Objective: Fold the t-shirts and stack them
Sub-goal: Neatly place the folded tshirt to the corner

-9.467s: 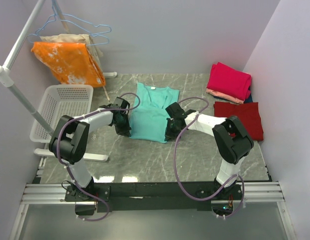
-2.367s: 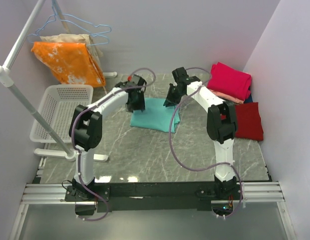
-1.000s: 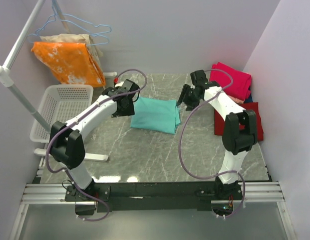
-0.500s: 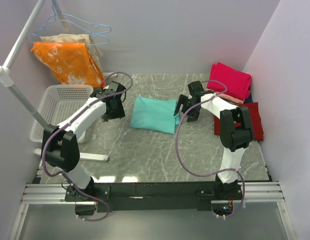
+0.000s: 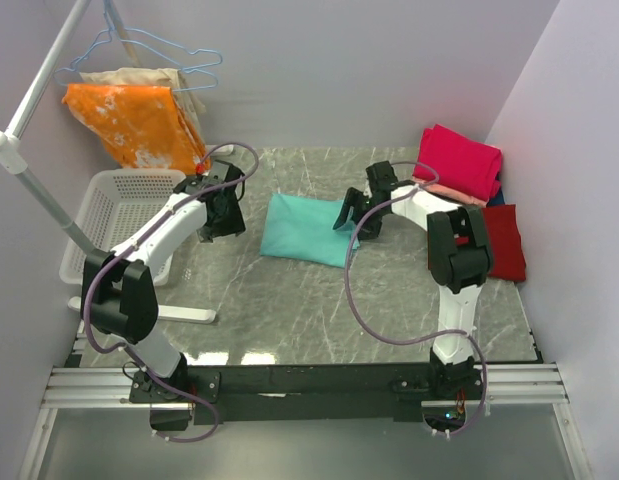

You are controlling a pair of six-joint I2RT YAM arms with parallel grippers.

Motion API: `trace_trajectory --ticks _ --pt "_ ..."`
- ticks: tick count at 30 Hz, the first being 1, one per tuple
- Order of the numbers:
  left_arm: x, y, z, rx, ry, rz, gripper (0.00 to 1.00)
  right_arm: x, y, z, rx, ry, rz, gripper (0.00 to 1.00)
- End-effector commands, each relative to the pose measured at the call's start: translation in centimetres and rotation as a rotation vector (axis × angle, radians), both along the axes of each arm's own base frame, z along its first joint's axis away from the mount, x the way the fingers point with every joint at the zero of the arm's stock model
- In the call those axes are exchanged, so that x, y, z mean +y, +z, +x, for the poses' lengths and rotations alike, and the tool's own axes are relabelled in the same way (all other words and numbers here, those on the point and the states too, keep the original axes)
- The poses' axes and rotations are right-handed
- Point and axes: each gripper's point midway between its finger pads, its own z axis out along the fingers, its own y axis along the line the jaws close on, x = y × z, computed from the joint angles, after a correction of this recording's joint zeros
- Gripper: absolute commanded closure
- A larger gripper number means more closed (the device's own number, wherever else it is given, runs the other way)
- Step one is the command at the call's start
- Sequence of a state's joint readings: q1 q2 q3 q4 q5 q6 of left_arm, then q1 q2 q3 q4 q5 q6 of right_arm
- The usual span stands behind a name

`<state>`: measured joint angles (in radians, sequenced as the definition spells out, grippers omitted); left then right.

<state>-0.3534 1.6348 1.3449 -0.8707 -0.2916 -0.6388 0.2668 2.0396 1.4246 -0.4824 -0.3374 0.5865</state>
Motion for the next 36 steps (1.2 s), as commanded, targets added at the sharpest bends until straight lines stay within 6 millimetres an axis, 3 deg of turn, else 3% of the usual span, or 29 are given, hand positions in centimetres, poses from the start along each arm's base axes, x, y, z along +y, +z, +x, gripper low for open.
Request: trace_trajectory --ticks 1,5,8,9,11,16,24,30,36 --pt "0.1 1.1 0.4 -0.044 -0.011 -0.018 0.34 2.7 -3.6 -2.4 0.107 0.067 0.007 0.22" --pt "0.5 1.3 0.5 -0.047 -0.007 -0.014 0.34 3.8 -4.4 -3.1 0.137 0.082 0.016 0.34" --pt "0.8 1.4 0.7 -0.05 -0.001 -0.016 0.34 4.0 -5.4 -3.7 0.165 0.088 0.005 0.59" --pt "0.9 1.5 0.7 -0.052 -0.002 -0.015 0.34 4.0 -5.5 -3.9 0.175 0.089 -0.002 0.76" --pt "1.1 1.4 0.7 -0.05 0.002 -0.014 0.34 3.4 -5.7 -3.9 0.175 0.076 -0.037 1.0" --pt "1.4 1.2 0.7 -0.048 0.005 -0.017 0.34 1.6 -4.5 -3.9 0.149 0.053 -0.13 1.0" --pt "1.0 1.4 1.4 -0.057 -0.006 -0.038 0.34 -2.7 0.3 -3.5 0.063 0.016 -0.286 1.0" --pt "0.5 2.0 2.0 -0.067 -0.015 -0.056 0.34 -9.5 2.0 -3.5 0.075 -0.063 -0.465 1.0" --pt "0.2 2.5 2.3 -0.078 -0.025 -0.066 0.35 -18.4 4.9 -3.4 0.076 -0.17 -0.721 1.0"
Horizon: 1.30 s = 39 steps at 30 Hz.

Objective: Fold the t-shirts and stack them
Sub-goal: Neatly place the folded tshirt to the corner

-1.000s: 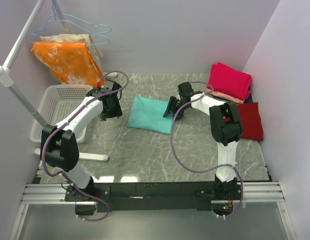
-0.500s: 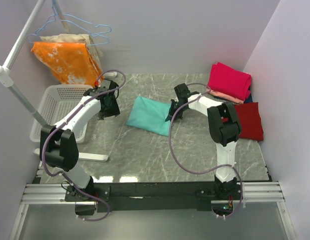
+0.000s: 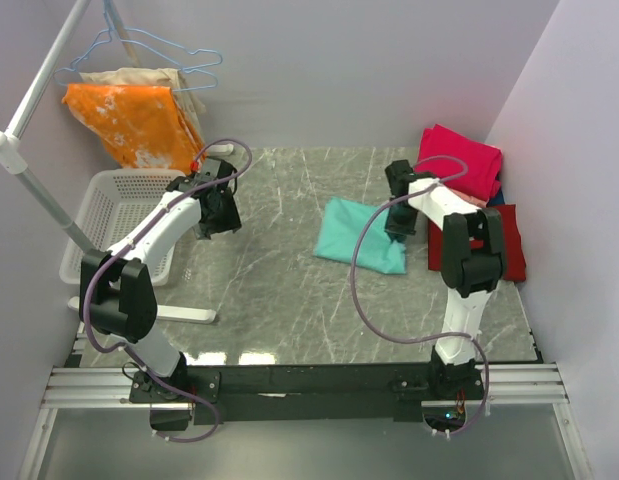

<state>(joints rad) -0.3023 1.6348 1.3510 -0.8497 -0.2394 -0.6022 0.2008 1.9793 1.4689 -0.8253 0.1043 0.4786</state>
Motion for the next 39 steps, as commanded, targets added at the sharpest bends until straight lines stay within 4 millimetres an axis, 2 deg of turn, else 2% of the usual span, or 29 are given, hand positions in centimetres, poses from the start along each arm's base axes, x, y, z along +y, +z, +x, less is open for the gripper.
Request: trace_trajectory --ticks 1,2,6,8,9,15,19,29,39 --pt "-0.6 2.3 1.6 -0.074 -0.024 -0.028 0.34 -7.6 5.0 -0.2 -0.044 -0.057 -0.252 1.0" --pt "-0.6 2.2 1.6 -0.071 -0.025 -0.029 0.35 -9.3 6.1 -0.2 -0.066 -0.092 -0.278 1.0" --pt "-0.8 1.9 1.6 -0.066 -0.034 -0.035 0.35 -13.3 9.4 0.2 -0.13 -0.168 -0.34 1.0" --pt "-1.0 1.6 1.6 -0.058 -0.036 -0.042 0.35 -13.9 10.7 0.5 -0.157 -0.178 -0.351 1.0" --pt "-1.0 1.5 1.6 -0.056 -0.038 -0.042 0.35 -16.0 11.5 0.5 -0.163 -0.225 -0.371 1.0" --pt "-1.1 1.4 1.8 -0.052 -0.037 -0.042 0.35 -19.6 14.1 0.5 -0.205 -0.329 -0.406 1.0" --pt "-1.0 1.3 1.9 -0.045 -0.034 -0.034 0.35 -22.6 14.3 -0.5 -0.186 -0.416 -0.445 1.0" --pt "-1.0 1.1 2.3 -0.031 -0.032 -0.026 0.36 -27.0 14.6 -2.9 -0.204 -0.638 -0.515 1.0" --pt "-1.1 0.7 2.4 -0.013 -0.033 -0.02 0.36 -28.6 13.2 -3.3 -0.156 -0.704 -0.569 1.0"
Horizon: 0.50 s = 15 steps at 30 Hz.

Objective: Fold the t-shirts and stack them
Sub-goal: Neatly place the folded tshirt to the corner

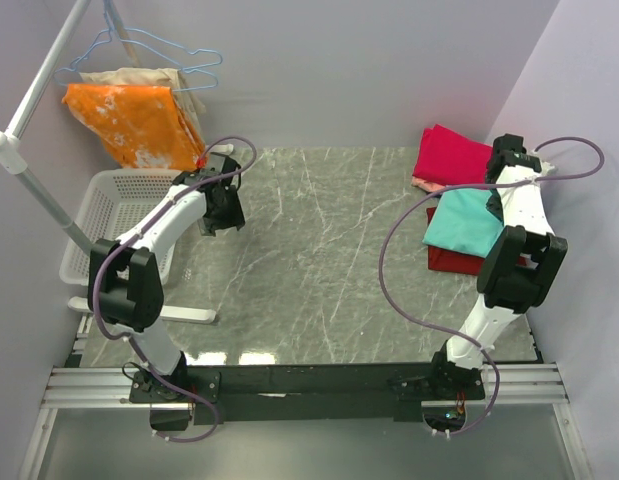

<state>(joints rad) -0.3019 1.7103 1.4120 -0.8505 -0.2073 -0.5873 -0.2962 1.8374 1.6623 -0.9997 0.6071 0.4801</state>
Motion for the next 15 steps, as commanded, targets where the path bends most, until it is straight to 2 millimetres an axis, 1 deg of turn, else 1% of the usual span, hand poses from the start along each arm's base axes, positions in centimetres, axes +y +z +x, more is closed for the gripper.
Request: trace_trajectory --ticks 1,2,3,5,6,8,9,11,12,15 --pt "-0.1 1.4 1.1 -0.038 -0.007 -0.004 0.36 -1.6 0.8 -0.5 -0.009 -0.082 -0.084 1.0" --pt "-0.1 1.5 1.2 -0.039 -0.008 -0.004 0.36 -1.7 0.8 -0.2 -0.013 -0.079 -0.084 1.0" --pt "-0.1 1.3 1.2 -0.035 -0.007 -0.001 0.36 -1.7 0.3 0.0 -0.001 -0.074 -0.076 1.0" --pt "-0.2 1.4 1.2 -0.038 -0.008 -0.003 0.36 -1.6 -0.1 0.2 0.007 -0.077 -0.067 1.0" --pt "-0.1 1.4 1.2 -0.034 -0.009 0.0 0.36 -1.6 -1.0 0.2 0.029 -0.076 -0.058 1.0" --pt "-0.1 1.3 1.3 -0.032 -0.01 0.001 0.36 -1.6 -1.8 0.3 0.045 -0.077 -0.048 1.0" --pt "-0.1 1.3 1.3 -0.029 -0.011 0.004 0.36 -1.5 -2.6 0.4 0.063 -0.08 -0.041 1.0" --pt "-0.2 1.2 1.3 -0.027 -0.014 0.002 0.36 -1.5 -3.4 0.6 0.076 -0.08 -0.032 1.0" --pt "-0.2 1.2 1.3 -0.029 -0.015 -0.001 0.36 -1.5 -4.1 0.7 0.092 -0.078 -0.025 1.0" --pt "-0.3 1.1 1.2 -0.022 -0.016 -0.005 0.36 -1.6 -5.0 0.8 0.108 -0.091 -0.026 0.99"
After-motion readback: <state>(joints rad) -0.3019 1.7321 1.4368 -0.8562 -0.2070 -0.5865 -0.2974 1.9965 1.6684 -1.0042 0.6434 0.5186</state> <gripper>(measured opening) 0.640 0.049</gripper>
